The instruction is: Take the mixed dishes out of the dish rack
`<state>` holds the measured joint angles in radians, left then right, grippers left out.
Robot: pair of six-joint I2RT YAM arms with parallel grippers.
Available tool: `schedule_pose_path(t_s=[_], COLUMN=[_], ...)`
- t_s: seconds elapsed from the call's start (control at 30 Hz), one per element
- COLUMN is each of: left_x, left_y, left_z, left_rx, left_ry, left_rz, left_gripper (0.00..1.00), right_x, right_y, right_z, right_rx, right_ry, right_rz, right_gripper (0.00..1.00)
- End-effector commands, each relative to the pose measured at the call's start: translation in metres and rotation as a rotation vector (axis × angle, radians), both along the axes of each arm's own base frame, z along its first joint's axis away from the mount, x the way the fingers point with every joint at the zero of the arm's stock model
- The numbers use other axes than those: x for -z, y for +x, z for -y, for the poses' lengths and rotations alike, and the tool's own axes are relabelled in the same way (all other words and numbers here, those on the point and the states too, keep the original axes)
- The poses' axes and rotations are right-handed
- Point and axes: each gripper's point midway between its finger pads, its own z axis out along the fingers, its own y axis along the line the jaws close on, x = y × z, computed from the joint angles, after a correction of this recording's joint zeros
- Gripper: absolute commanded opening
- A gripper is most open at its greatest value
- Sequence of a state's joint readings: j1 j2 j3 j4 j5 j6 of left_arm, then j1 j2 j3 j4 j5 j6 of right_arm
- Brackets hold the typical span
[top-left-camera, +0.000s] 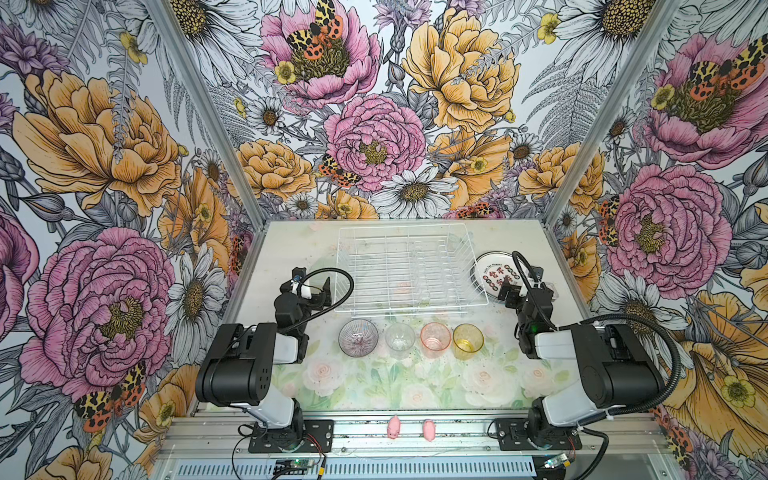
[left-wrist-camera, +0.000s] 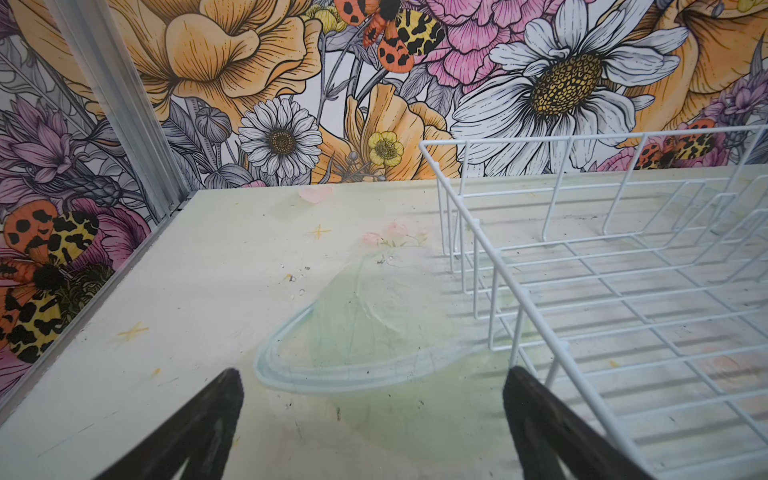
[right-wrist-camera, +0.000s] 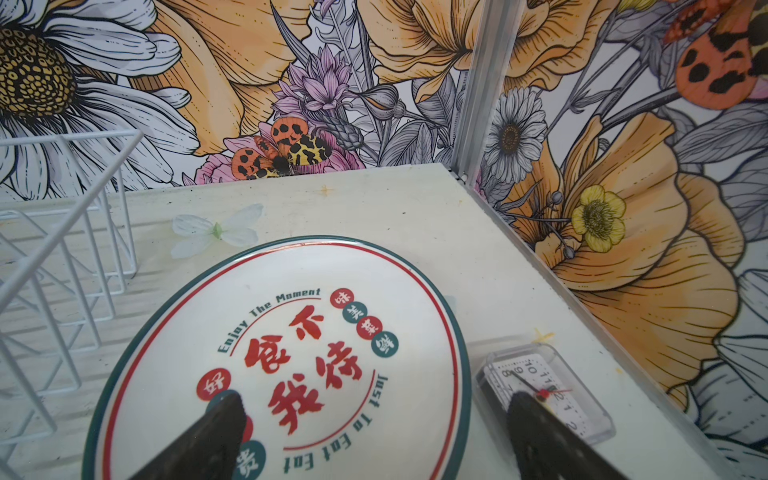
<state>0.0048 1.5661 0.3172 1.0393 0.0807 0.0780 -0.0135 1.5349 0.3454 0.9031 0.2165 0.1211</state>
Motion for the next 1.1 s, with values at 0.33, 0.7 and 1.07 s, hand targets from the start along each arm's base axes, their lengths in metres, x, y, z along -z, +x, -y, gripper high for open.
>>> schedule_pose_path(t_s=[0.33,0.7,1.07], left_x=[-0.0087,-0.0068,-0.0060], left_y=[0.0005,0.0061,0.0061], left_z=[-0.0024,-0.0054,-0.0052], left_rx=[-0.022,-0.032,-0.031], left_ry=[0.001,-0.009,-0.009], left_rz=[0.026,-0.001,-0.004], left_gripper=[0.99,0.99,0.99], right_x=[-0.0120,-0.0116,-0.0117], right_y=[0.0058,0.0056,0.0056], right_z=[0.0005,0.0008,0.0005], right_rx=[0.006,0.007,0.006], right_ry=[-0.004,-0.004,-0.005], right_rz=[0.045,0.044,0.044], right_gripper=[1.00,0.99,0.99])
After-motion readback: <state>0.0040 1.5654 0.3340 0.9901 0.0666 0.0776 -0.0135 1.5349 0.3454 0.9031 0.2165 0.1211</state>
